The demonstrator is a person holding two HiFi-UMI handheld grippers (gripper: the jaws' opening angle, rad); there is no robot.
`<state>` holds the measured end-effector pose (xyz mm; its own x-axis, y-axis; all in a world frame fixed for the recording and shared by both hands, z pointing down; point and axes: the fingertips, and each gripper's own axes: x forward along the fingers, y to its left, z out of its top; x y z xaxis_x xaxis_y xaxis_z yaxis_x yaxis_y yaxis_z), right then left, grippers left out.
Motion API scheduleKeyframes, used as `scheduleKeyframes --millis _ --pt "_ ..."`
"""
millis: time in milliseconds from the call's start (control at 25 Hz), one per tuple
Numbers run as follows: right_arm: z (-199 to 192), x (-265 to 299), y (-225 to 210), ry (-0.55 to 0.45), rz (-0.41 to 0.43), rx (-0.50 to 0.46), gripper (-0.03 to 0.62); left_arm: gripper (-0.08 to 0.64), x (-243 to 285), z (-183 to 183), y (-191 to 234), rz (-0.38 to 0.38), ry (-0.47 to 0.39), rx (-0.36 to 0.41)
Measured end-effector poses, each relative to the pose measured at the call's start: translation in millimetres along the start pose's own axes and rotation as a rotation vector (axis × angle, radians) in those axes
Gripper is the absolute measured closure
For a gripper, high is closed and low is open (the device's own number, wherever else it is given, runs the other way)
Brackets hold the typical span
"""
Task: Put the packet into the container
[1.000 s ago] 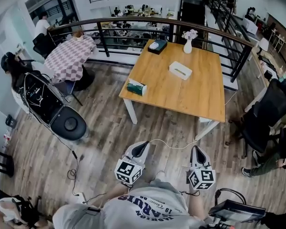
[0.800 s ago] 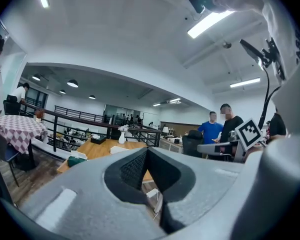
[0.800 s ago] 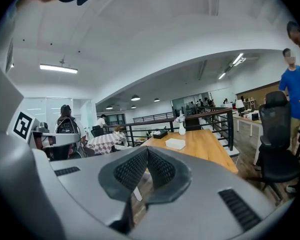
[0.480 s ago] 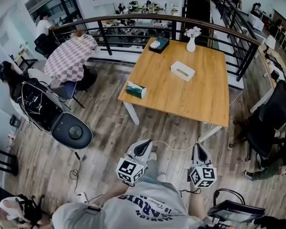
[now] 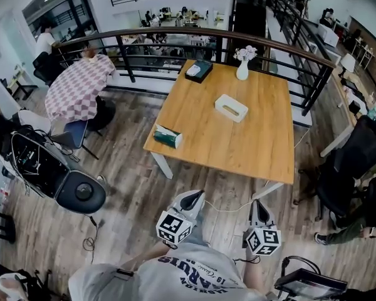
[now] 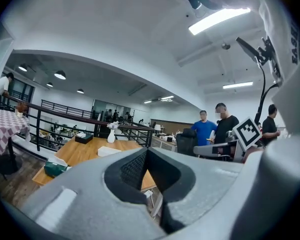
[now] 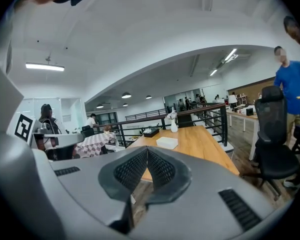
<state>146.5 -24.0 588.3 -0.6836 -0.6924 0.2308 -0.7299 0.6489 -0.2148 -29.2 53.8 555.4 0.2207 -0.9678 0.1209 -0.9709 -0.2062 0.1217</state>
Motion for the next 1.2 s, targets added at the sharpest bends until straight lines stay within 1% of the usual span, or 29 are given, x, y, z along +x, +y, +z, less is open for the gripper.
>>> scheduleKeyframes --millis 160,480,640,800,960,1080,1200 --pt "18.6 49.1 -6.6 0.019 -0.005 -0.023 0.583 0.56 44.9 16.9 35.8 -0.019 -0.017 -0.007" --pt "75.8 163.2 -19.5 0.032 -0.029 -0.084 0.583 0.561 137.6 41.9 136.6 -0.008 -0.038 -0.046" --pt "100.8 206.1 -18.5 0.029 -0.039 -0.103 0.581 0.56 168.1 59.9 180.3 -0.01 -0.058 -0.04" --pt "111.9 248.5 -16.2 0.028 -0.042 -0.087 0.582 0.561 190.0 69.9 217.3 -0.016 -0.057 -0.036" --pt "113.7 278.7 -13.1 0.023 -0.036 -0.078 0.581 0.56 205.9 62.7 237.4 -0.023 -0.026 -0.032" --pt "111.4 288.0 -17.5 0.028 -0.032 -0.061 0.582 0.56 218.6 57.2 239.3 -0.032 0.0 -0.038" --pt "110.0 294.7 -19.9 0.027 -0.042 -0.066 0.581 0.56 224.9 59.5 241.2 -0.055 0.002 -0.027"
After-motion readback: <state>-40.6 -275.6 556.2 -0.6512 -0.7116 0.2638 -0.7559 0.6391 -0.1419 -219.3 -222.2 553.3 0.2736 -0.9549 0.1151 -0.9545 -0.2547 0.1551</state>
